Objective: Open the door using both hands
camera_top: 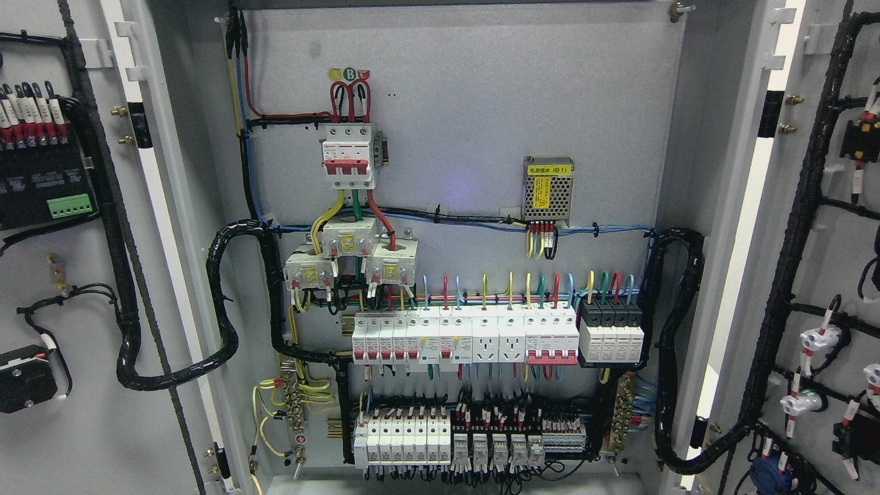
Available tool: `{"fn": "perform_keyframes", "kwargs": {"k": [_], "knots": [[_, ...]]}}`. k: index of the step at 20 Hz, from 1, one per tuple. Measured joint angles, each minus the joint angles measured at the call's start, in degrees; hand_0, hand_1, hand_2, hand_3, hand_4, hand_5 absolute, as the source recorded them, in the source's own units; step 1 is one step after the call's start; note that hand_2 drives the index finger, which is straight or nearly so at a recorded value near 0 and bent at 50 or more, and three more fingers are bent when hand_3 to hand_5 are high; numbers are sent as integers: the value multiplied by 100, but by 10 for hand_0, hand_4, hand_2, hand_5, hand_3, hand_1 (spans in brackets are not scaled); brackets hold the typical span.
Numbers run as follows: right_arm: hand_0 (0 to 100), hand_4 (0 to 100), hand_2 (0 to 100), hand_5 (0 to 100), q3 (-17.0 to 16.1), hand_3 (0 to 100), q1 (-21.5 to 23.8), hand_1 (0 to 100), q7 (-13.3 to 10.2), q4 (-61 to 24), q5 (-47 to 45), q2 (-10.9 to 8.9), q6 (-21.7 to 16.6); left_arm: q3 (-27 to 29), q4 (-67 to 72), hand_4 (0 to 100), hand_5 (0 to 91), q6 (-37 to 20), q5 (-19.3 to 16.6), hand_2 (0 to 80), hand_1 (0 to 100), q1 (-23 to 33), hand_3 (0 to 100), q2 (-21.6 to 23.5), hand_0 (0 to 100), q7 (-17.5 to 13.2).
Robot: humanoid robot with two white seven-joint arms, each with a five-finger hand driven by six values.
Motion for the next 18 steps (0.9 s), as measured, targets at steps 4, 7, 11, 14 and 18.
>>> {"fn": "perform_keyframes", "kwargs": {"k": [4,7,11,14,18], "knots": [[0,0,0,0,-2,0,-101,0,-121,53,68,37,303,268,179,42,0,62,-427,0,0,-27,0,-31,0,1],[0,0,0,0,-10,0,-186,0,-200,86,94,57,441,437,276,42,0,72,-659,0,0,-40,0,-47,0,2],[0,0,0,0,-14,0,-280,0,-223,123,114,75,570,583,354,42,0,81,-815,0,0,-47,0,-62,0,18],[0,0,0,0,-20,0,-330,0,-234,142,120,85,625,646,387,42,0,82,-865,0,0,-50,0,-70,0,18],[0,0,0,0,-27,0,-377,0,-235,160,125,95,652,651,398,42,0,83,-889,0,0,-57,0,-80,0,-5]]}}
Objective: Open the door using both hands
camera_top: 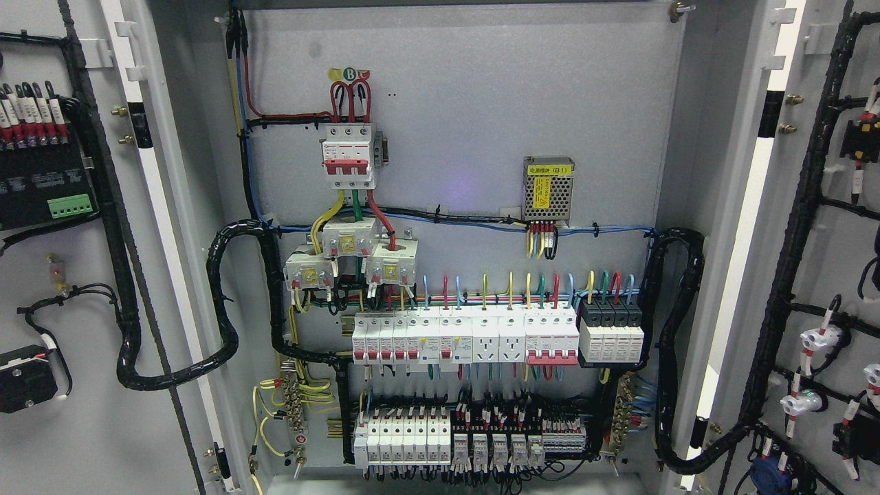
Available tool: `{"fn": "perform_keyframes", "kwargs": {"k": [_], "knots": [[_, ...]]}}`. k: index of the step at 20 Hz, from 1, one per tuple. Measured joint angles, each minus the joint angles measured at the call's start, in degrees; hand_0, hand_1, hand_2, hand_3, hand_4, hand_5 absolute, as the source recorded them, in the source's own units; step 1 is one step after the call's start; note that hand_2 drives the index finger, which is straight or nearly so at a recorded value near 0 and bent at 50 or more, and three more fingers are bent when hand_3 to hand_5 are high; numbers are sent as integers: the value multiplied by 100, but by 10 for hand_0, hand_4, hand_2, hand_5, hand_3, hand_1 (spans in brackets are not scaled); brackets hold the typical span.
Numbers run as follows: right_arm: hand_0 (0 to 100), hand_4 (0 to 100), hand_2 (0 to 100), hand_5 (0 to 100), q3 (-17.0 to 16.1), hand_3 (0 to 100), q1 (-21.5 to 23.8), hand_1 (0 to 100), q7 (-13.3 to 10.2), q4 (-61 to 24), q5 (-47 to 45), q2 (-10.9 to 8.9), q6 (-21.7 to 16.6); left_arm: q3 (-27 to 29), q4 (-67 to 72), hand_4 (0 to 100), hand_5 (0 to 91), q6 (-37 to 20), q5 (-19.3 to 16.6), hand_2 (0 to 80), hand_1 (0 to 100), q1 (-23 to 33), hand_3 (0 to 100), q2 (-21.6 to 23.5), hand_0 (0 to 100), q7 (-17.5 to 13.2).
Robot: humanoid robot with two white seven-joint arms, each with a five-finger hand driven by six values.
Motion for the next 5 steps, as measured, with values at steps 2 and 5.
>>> {"fn": "perform_keyframes", "kwargs": {"k": [2,5], "knots": [[0,0,0,0,-3,0,-15,0,0,7,2,3,8,-52,0,42,0,17,-11,0,0,-2,0,-2,0,101],[0,0,0,0,-4,0,-27,0,0,15,3,9,12,-151,-8,42,0,108,-38,0,0,-4,0,-7,0,178]]}}
